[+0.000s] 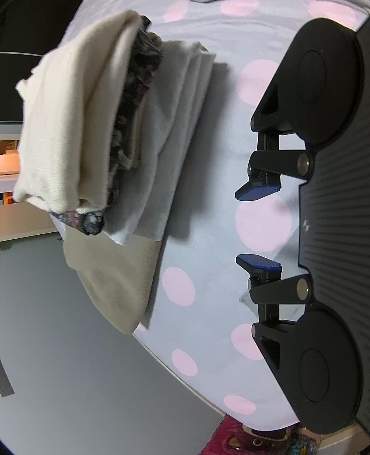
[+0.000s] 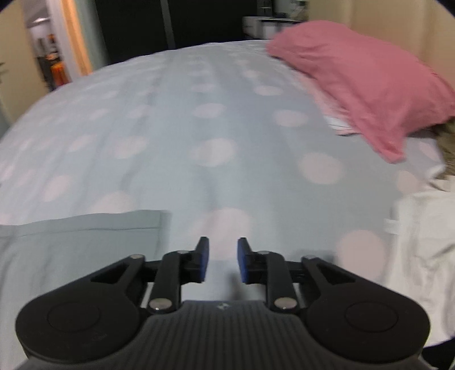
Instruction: Fold clothes
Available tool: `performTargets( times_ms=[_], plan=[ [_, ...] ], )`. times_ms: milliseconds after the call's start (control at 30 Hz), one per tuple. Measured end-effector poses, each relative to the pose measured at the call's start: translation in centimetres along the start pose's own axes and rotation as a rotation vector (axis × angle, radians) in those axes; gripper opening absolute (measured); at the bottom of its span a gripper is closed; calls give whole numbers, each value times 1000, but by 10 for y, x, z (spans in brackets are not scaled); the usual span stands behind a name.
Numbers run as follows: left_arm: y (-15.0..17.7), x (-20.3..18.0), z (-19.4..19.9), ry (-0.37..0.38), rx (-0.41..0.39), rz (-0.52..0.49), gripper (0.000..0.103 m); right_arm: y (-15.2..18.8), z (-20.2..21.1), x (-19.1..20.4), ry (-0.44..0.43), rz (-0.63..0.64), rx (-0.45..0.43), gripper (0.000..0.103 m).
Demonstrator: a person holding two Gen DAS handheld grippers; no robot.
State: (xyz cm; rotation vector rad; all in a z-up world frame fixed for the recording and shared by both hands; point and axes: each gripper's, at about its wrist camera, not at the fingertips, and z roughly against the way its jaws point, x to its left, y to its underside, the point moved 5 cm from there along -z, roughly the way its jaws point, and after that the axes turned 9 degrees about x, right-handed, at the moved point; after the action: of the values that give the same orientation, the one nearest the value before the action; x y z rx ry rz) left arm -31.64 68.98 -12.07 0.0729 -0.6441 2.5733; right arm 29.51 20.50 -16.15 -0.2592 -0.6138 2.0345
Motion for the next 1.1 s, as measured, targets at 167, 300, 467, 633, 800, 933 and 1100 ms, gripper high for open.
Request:
performTargets(
  times_ms=[167,300,467,633,800,933,1100],
  plan=[
    [0,3,-10,-22,24,-2,39,8,5,-59,112,-124,-4,41],
    [-1,2,-9,-32,25,-3,39,20,-2,-80,80,-228,31,43],
    [-1,-1,-2,-30,11,-16,39,23,-6,-67,15,-239,38,10],
    [0,-1,0,-31,7,-13,39,12,7,-14,-106,-114,22,9],
    [0,4,3,-24,1,1,39,25,-2,52,-197,45,105,18],
    [-1,12,5,-12,-5,25,39,35,-10,80,-197,145,143,19],
    [0,18,-4,-21,16,32,39,20,3,54,-150,94,78,30]
  ],
)
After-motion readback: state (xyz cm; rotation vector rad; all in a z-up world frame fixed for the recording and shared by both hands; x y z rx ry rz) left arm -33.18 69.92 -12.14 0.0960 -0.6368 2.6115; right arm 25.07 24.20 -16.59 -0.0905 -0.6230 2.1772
